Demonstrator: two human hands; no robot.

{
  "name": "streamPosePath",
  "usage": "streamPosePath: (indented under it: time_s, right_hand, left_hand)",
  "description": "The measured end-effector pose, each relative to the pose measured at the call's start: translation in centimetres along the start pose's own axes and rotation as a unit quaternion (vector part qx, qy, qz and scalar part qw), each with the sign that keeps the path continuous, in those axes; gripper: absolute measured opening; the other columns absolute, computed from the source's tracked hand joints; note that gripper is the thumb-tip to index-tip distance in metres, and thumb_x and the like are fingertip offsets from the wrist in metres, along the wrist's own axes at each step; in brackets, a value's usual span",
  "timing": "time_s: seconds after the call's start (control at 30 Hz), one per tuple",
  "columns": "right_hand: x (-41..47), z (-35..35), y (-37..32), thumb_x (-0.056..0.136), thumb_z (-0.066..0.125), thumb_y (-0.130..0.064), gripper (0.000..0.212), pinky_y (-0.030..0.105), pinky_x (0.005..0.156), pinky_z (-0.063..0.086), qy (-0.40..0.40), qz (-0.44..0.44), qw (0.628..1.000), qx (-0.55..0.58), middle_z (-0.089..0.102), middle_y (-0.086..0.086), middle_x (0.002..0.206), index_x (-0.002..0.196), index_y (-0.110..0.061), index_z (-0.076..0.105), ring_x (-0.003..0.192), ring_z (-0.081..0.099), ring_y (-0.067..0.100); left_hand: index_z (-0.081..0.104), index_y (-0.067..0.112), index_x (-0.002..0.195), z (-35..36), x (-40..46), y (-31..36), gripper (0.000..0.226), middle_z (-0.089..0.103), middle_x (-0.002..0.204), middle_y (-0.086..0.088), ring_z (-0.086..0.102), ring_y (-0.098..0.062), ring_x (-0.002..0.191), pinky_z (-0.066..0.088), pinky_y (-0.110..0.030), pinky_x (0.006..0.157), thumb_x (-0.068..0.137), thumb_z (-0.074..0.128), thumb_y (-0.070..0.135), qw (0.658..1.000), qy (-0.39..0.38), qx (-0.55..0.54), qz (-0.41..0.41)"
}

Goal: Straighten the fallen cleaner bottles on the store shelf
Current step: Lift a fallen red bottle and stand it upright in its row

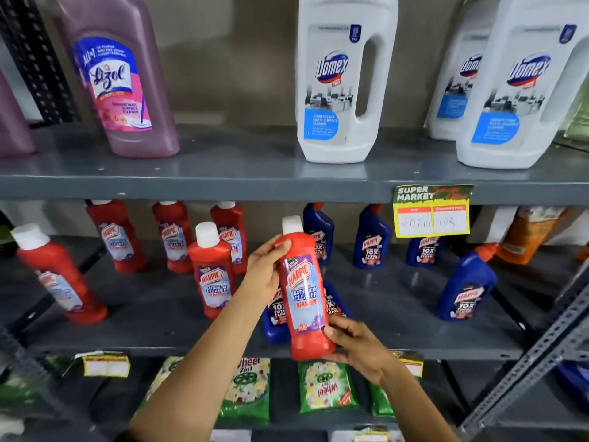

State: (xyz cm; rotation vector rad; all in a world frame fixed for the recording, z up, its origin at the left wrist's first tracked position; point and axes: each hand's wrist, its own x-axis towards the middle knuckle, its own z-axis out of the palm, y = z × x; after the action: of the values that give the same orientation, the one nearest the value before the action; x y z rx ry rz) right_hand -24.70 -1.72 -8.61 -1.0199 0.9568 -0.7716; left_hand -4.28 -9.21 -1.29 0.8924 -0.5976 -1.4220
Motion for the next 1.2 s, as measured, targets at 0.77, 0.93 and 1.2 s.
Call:
streamPosePath:
  time_s: [0.77, 0.93, 1.2]
  right_hand:
    - [2.1, 15.0, 0.2, 0.084, 0.065, -0.010, 0.034, 0.042, 0.091, 0.055, -0.129, -0.038, 0.989, -0.055, 0.067, 0.013, 0.121, 0.118, -0.010, 0.063, 0.110, 0.065, 0.028]
    - [5.1, 22.8, 1.5, 0.083, 0.066, -0.011, 0.036, 0.048, 0.094, 0.053, -0.131, -0.054, 0.988, -0.067, 0.066, 0.015, 0.122, 0.119, -0.010, 0.062, 0.108, 0.065, 0.028]
    - [11.9, 30.2, 3.0, 0.088, 0.059, -0.006, 0.022, 0.019, 0.067, 0.054, -0.063, -0.077, 0.988, -0.118, 0.066, 0.004, 0.103, 0.108, -0.016, 0.061, 0.083, 0.067, 0.006]
  left_hand:
    - [0.064, 0.011, 0.085, -11.1, -7.7, 12.5, 0.003, 0.076, 0.075, 0.004, 0.070, -0.013, 0.071, 0.058, -0.026, 0.065, 0.083, 0.065, 0.012, 0.979, -0.045, 0.167, 0.107]
    - [0.070, 0.015, 0.079, -17.3, -8.9, 17.1, 0.013, 0.077, 0.074, 0.004, 0.071, -0.011, 0.069, 0.059, -0.024, 0.067, 0.085, 0.061, 0.009, 0.976, -0.018, 0.172, 0.135]
    - [0.071, 0.014, 0.094, -24.2, -6.7, 19.8, 0.014, 0.077, 0.088, 0.004, 0.071, -0.011, 0.086, 0.056, -0.024, 0.078, 0.087, 0.061, 0.008, 0.972, 0.020, 0.174, 0.155]
